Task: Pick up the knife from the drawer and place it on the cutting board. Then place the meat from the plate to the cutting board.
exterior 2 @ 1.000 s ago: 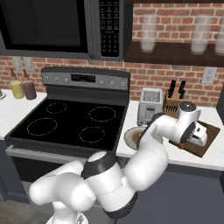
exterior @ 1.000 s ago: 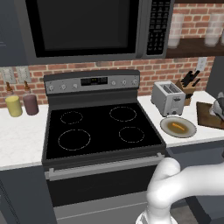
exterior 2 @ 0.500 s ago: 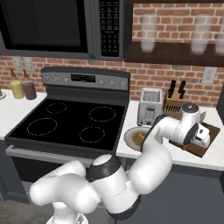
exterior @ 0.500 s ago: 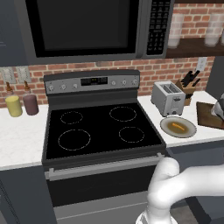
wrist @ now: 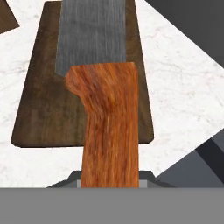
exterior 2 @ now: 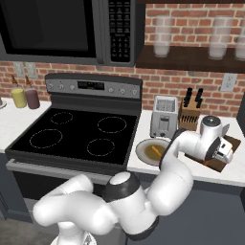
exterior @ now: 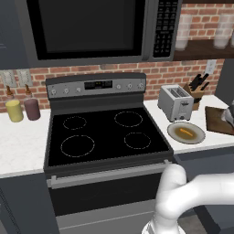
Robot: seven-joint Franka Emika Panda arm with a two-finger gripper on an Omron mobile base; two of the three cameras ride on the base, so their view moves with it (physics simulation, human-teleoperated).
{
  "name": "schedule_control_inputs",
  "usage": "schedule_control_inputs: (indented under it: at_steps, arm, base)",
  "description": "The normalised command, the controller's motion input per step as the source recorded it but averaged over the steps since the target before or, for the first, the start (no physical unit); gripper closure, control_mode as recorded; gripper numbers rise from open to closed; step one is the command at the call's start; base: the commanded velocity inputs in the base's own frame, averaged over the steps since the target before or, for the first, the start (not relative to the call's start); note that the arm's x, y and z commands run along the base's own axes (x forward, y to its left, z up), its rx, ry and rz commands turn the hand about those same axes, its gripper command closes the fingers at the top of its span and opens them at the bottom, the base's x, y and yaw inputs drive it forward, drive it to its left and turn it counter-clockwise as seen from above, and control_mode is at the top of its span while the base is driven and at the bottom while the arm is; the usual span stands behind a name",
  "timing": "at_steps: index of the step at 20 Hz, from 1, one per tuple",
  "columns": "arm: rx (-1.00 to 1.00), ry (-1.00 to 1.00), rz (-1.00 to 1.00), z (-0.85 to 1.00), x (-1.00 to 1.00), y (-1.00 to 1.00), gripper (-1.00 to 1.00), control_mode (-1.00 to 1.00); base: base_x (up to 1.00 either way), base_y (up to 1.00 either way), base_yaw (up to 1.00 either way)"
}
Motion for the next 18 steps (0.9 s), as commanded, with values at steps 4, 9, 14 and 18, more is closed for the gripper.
schedule_control_inputs:
  at_steps: [4,9,14,18]
  arm:
    - [0.0,0.0,0.0,-0.19,0.28,-0.09,1.0,-1.0]
    - [0.0,0.0,0.0,-0.16,0.24,-0.09,1.0,-1.0]
    - [0.0,0.0,0.0,-0.19,0.15,-0.09,1.0,-1.0]
    - [0.0,0.0,0.0,-0.13,0.13,-0.1,1.0,-1.0]
  base:
    - [0.0,0.0,0.0]
    - [0.0,0.0,0.0]
    - [0.0,0.0,0.0]
    - [0.0,0.0,0.0]
